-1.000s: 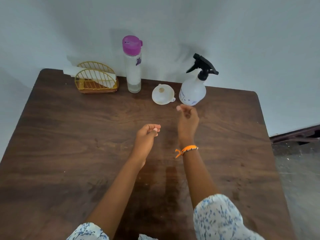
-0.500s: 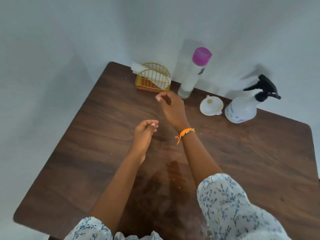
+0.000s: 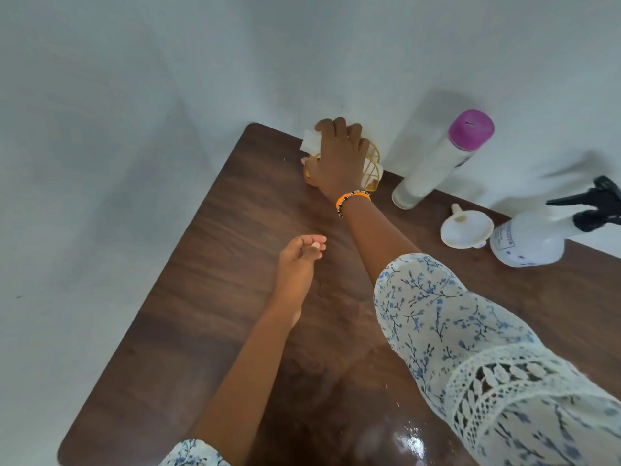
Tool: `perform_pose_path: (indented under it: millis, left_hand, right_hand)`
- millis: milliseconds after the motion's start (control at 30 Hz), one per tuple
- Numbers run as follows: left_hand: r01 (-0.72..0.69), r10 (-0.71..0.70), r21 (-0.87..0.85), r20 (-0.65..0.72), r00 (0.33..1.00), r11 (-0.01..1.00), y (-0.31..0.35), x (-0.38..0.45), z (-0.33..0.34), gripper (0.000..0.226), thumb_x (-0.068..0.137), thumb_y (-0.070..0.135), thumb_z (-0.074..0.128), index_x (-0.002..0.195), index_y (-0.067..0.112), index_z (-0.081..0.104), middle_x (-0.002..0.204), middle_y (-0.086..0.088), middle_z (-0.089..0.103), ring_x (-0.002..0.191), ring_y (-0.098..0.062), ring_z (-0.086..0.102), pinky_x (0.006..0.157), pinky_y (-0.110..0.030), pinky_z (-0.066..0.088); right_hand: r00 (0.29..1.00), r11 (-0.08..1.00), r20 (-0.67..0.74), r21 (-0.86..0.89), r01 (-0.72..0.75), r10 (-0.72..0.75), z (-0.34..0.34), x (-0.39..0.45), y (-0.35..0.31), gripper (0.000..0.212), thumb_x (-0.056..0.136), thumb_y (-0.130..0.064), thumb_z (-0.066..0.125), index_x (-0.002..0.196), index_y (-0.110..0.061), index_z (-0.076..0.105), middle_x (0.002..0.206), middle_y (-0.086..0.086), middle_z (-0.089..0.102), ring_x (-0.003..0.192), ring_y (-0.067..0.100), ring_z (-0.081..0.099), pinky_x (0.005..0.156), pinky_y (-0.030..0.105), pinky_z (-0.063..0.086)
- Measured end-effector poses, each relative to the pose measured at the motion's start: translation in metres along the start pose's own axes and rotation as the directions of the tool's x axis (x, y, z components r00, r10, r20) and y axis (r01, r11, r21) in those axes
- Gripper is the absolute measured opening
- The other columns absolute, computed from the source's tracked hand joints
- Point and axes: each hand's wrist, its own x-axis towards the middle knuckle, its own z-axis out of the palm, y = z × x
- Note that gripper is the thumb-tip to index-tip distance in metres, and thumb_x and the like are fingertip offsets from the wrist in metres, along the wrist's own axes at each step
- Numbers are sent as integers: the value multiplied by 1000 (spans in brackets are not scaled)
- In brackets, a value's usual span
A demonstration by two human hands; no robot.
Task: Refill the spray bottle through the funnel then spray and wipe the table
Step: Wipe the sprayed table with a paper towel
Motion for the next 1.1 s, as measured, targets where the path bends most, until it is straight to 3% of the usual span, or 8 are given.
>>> perform_pose_path:
  millis: [133,367,533,633,733,900,1000,1100]
  left_hand:
    - [18,-18,-1,-11,1000,1000,-1,7,-13,21,94,9,46,89,21,63,90,3,61,85,-9,55,85,-19,43]
    - [52,-52,-12,-27,998,999,-2,14,-29,24,94,10,46,86,25,63,92,4,62,92,-12,56,94,-27,43]
    - [46,-46,-24,-4,999,999,5,9,-27,22,95,11,46,89,24,64,98,2,63,100,-14,58,95,-27,44]
    - [13,-13,-19,8,1000,1000,11,4,-26,17,93,14,50,97,23,63,104,3,63,106,-13,59,92,-22,45]
    - [-58,57,16,19,998,998,20,-3,-25,25,89,19,60,112,26,57,109,8,59,106,-6,57,82,-13,46]
    - [-188,182,36,137,974,981,31,-24,-26,55,82,25,69,130,33,44,129,13,53,122,-1,47,104,-23,36]
    - [-177,165,84,132,977,981,26,-40,-27,54,78,25,73,127,23,51,129,5,56,119,-7,53,104,-34,43]
    - [-127,112,148,109,988,981,14,-61,-31,43,76,26,75,115,20,57,116,3,63,103,-9,61,88,-30,54]
  right_hand:
    - [1000,997,-25,-74,-21,19,11,10,0,42,76,-20,58,118,-14,50,116,6,54,109,31,45,82,39,30]
    - [935,931,-276,345,-120,223,-6,12,7,21,84,-15,50,101,-16,62,97,-3,65,98,22,53,81,33,31]
    - [859,768,-410,640,32,305,-42,3,7,16,85,-5,50,94,-1,63,89,7,65,82,15,57,77,21,45]
    - [841,687,-415,723,73,347,-67,-18,0,12,88,-4,51,95,-4,61,88,-3,61,81,3,54,77,9,41]
    - [841,592,-355,804,52,408,-88,-47,-4,11,88,-4,55,94,-12,59,83,-11,57,77,-2,53,74,10,41]
    - [854,301,-100,951,-68,510,-100,-102,-6,13,87,-2,60,96,-11,60,88,-3,64,79,4,59,73,17,47]
    - [827,153,43,976,-155,561,-95,-137,-5,14,84,-2,64,95,-10,61,89,0,66,78,3,61,71,18,49]
    - [784,68,174,962,-266,596,-85,-173,-1,12,83,-5,67,93,-10,61,86,3,66,76,10,61,66,23,50]
